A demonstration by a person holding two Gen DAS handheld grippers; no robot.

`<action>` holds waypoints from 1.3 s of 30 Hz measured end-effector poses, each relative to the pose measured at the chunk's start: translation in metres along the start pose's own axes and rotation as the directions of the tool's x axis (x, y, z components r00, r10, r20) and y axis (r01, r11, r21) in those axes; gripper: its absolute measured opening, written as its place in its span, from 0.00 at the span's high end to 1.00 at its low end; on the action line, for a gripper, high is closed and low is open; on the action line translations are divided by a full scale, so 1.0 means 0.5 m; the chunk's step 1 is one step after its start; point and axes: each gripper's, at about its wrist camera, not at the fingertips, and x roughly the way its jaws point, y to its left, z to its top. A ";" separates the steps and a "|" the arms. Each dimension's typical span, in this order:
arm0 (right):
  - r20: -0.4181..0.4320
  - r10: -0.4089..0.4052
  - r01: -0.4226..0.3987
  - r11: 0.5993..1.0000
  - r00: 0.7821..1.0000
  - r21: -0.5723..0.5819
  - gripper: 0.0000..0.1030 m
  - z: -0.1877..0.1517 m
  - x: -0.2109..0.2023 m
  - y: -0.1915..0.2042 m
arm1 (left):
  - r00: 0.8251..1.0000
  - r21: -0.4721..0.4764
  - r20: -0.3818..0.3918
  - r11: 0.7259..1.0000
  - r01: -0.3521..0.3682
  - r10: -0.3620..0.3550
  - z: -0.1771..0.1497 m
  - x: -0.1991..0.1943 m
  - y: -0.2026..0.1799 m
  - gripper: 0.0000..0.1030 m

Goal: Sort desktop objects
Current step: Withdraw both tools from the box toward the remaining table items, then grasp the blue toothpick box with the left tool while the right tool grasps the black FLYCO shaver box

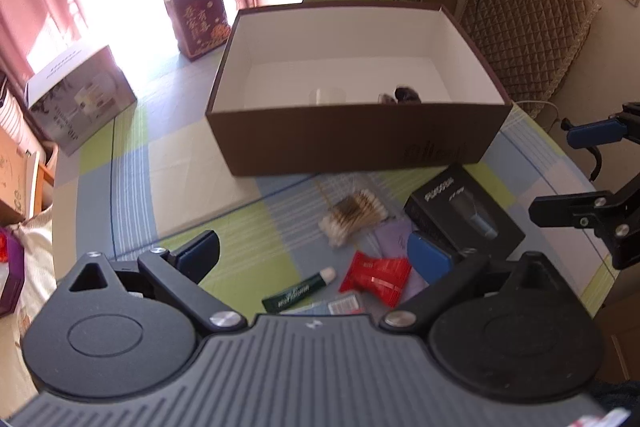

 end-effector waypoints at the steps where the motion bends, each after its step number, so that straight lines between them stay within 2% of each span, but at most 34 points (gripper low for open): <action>1: -0.004 0.000 0.000 1.000 1.000 0.004 0.02 -0.007 0.000 0.000 | 1.000 -0.002 -0.004 1.000 -0.004 0.004 -0.009 -0.001 -0.001 0.04; 6: -0.047 0.007 -0.006 0.999 0.999 0.035 0.02 -0.050 0.010 -0.002 | 0.998 0.001 -0.045 0.999 -0.036 0.036 -0.057 0.009 -0.006 0.04; 12: -0.091 -0.004 0.011 0.997 0.996 0.071 0.02 -0.094 0.017 -0.003 | 0.995 -0.024 -0.095 0.999 -0.025 0.023 -0.105 0.016 -0.003 0.04; 20: -0.108 -0.015 0.022 0.998 0.994 0.065 0.02 -0.122 0.026 0.005 | 0.994 -0.013 -0.112 1.000 -0.018 0.016 -0.140 0.024 -0.009 0.04; 24: -0.097 -0.039 0.043 0.998 0.995 0.034 0.02 -0.134 0.038 0.014 | 0.995 0.003 -0.097 0.999 -0.032 0.032 -0.155 0.037 -0.015 0.05; 32: -0.091 -0.069 0.070 0.998 0.993 0.006 0.02 -0.150 0.072 0.009 | 0.999 0.033 -0.049 0.999 0.004 -0.002 -0.167 0.053 -0.016 0.07; 39: -0.091 -0.084 0.086 0.996 0.992 0.021 0.02 -0.153 0.116 -0.008 | 0.998 0.032 -0.062 0.999 -0.008 0.010 -0.166 0.084 -0.006 0.09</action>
